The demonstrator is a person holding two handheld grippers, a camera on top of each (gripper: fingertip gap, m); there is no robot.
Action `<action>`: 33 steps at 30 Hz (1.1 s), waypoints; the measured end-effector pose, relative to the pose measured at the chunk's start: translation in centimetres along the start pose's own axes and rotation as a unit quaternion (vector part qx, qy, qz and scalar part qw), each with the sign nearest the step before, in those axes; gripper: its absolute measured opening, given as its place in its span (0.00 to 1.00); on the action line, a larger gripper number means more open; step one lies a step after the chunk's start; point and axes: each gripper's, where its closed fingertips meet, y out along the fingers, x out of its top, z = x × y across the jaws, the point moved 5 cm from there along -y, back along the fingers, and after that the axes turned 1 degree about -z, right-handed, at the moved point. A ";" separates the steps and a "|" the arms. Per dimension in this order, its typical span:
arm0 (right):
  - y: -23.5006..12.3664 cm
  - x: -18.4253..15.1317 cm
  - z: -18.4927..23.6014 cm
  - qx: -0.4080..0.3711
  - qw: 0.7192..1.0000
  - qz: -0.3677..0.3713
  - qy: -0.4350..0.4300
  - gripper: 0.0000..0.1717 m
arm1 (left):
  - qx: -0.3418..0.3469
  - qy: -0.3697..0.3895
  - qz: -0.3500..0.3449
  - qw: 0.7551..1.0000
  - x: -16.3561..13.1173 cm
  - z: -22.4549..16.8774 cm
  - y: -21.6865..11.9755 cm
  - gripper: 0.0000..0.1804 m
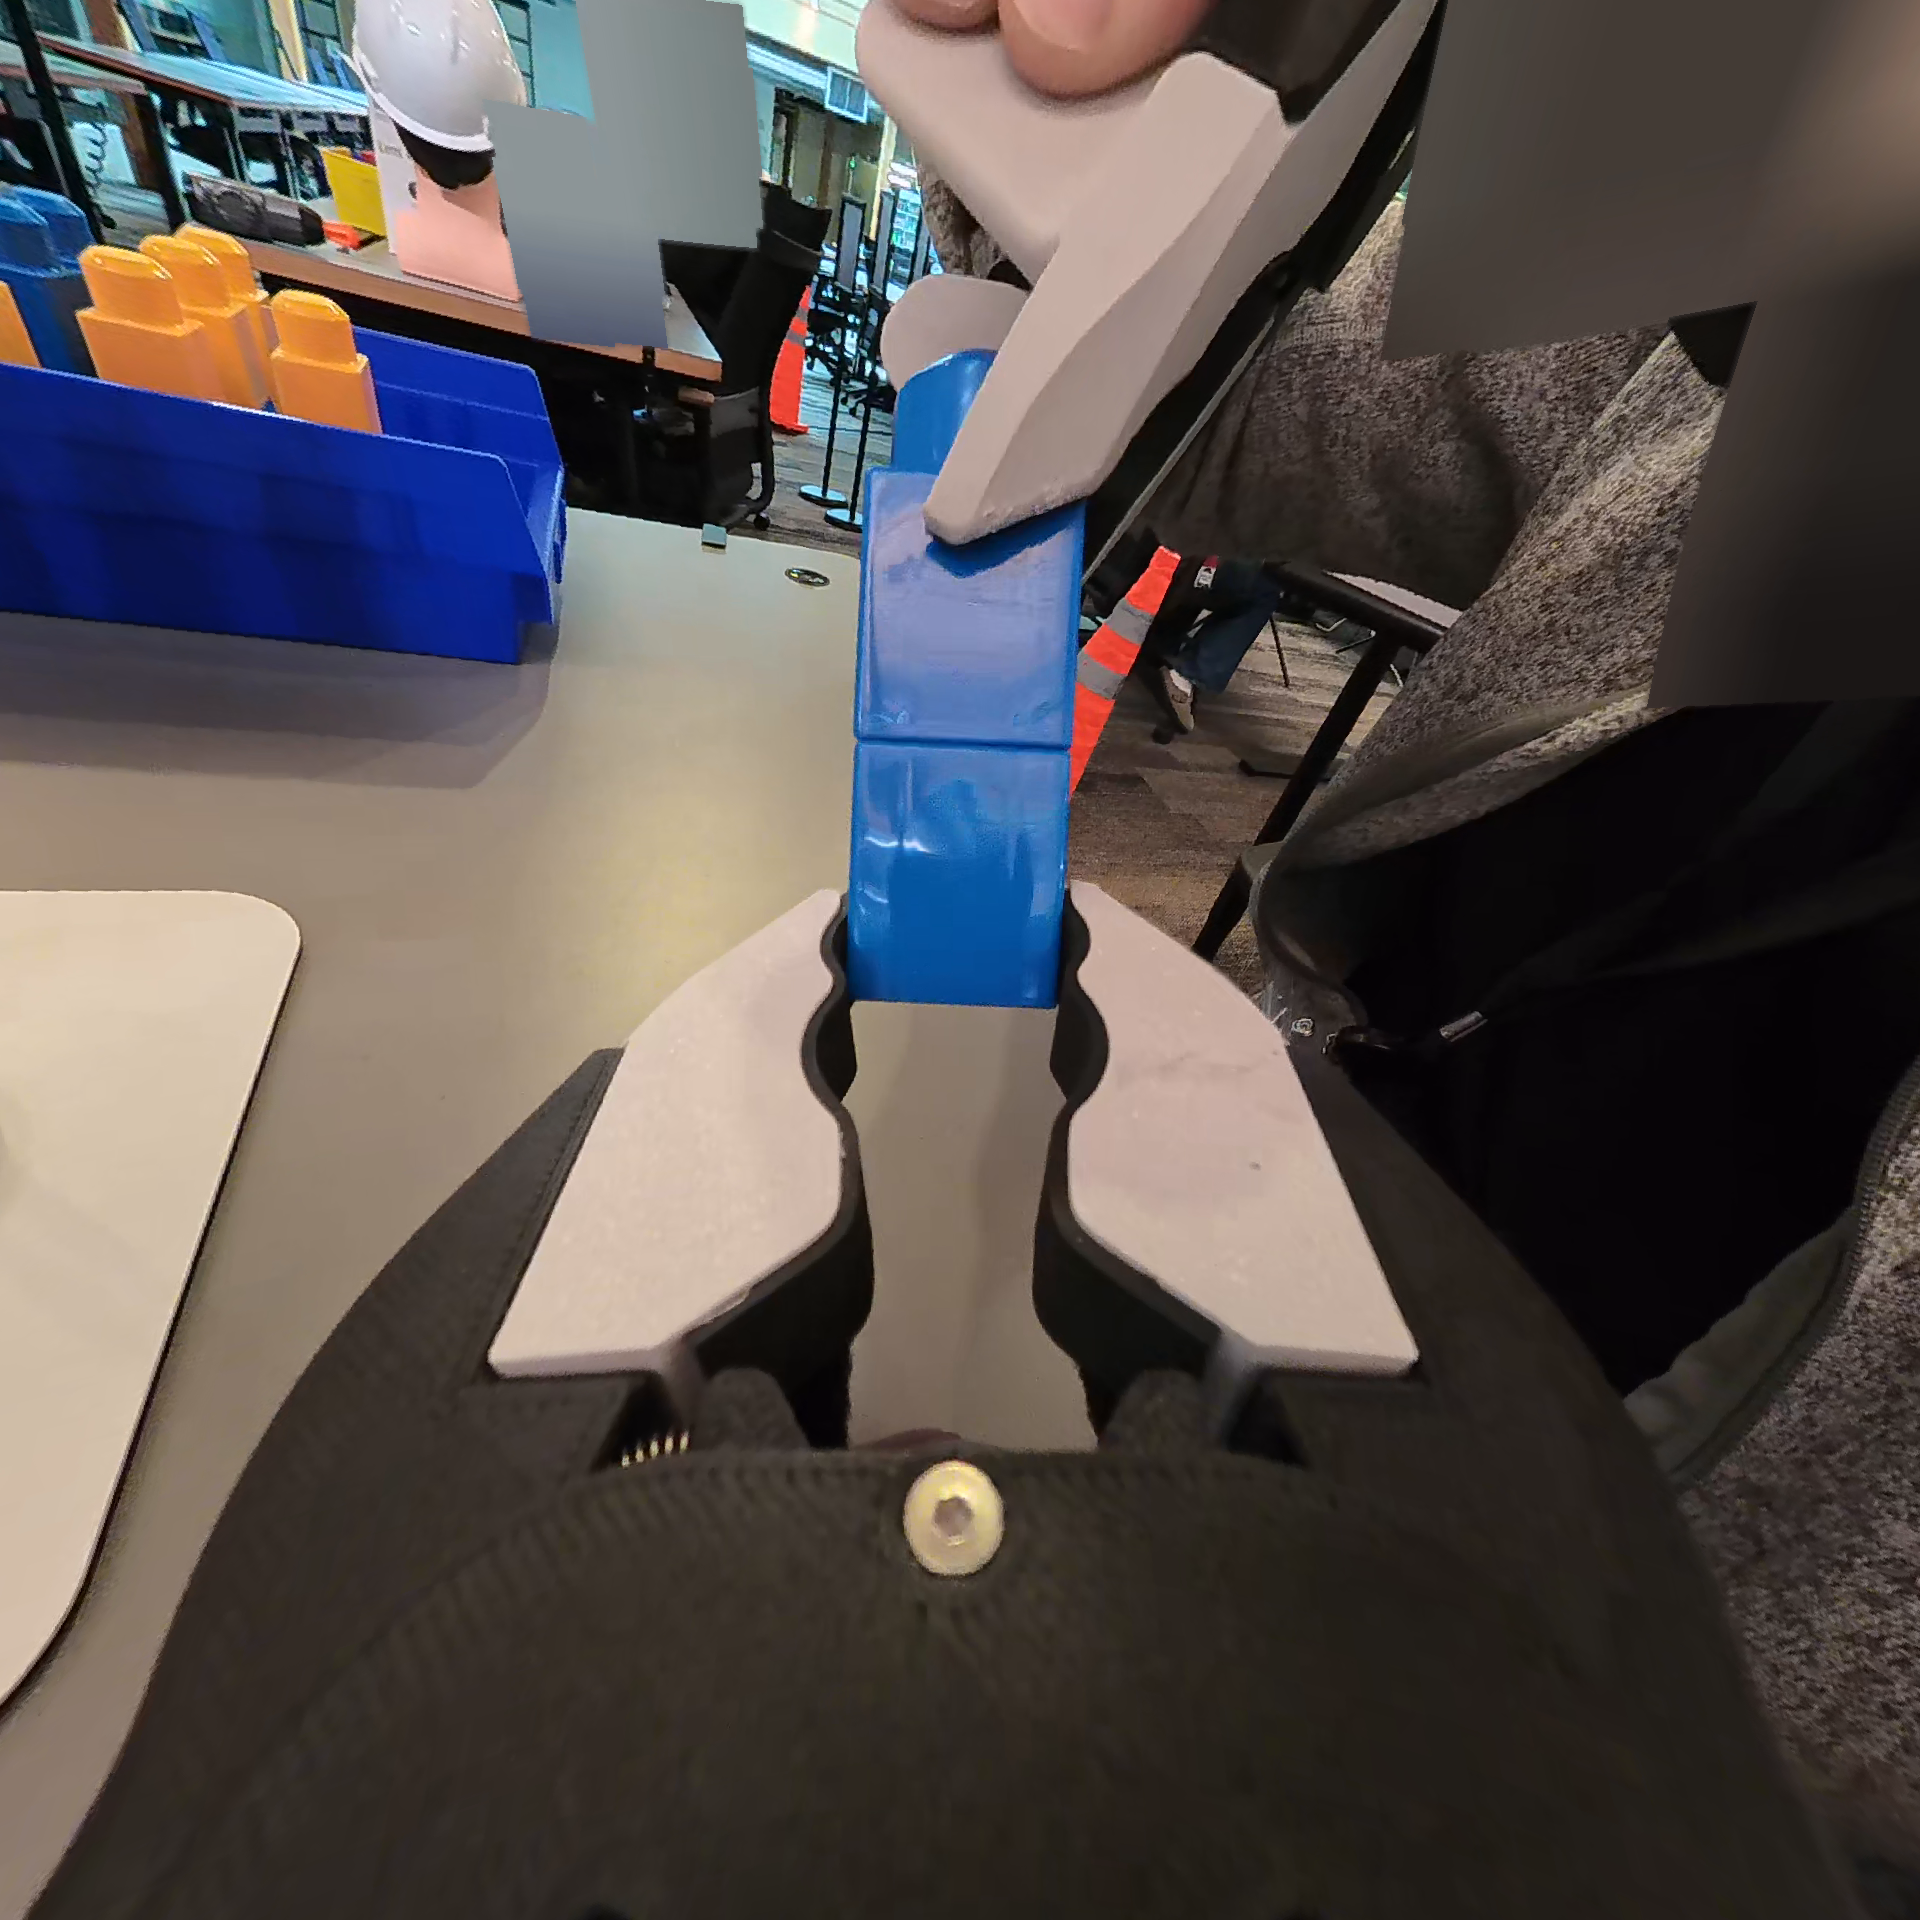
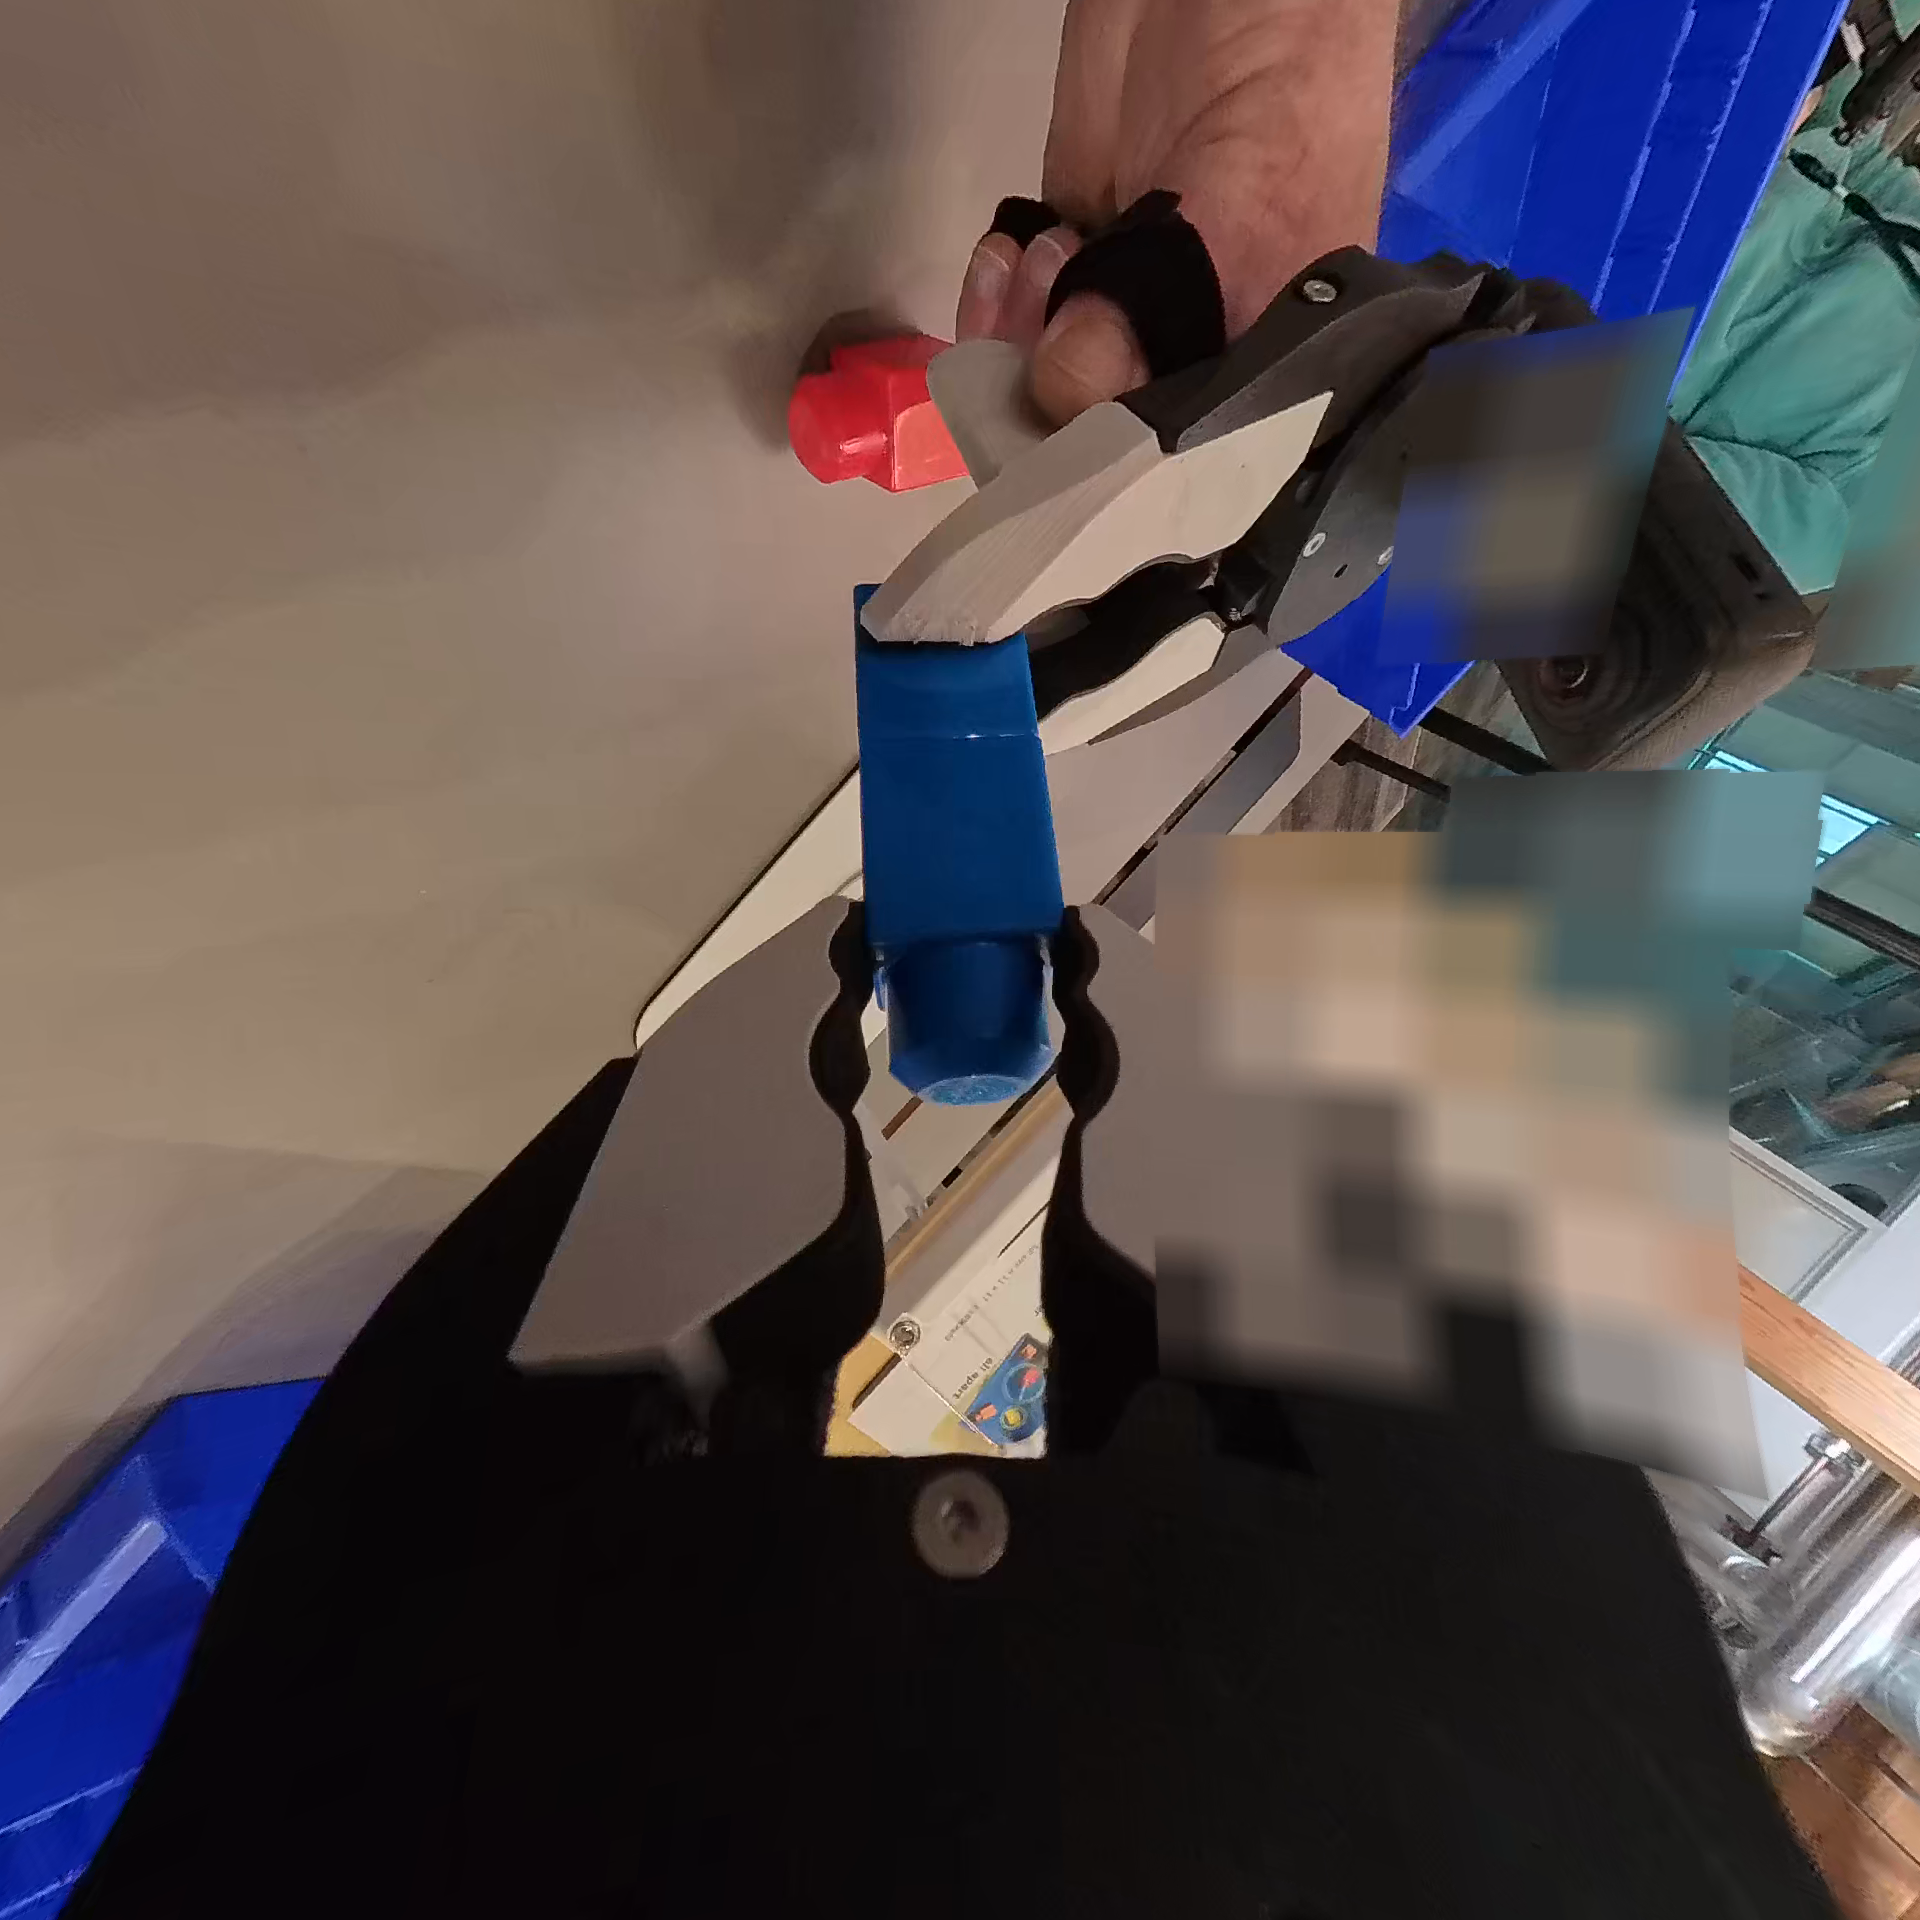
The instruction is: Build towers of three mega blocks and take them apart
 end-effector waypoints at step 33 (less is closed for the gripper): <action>9.3 1.9 1.9 0.000 0.735 -0.216 0.643 0.31 | 0.104 0.044 -0.096 0.989 2.6 1.4 -8.4 0.20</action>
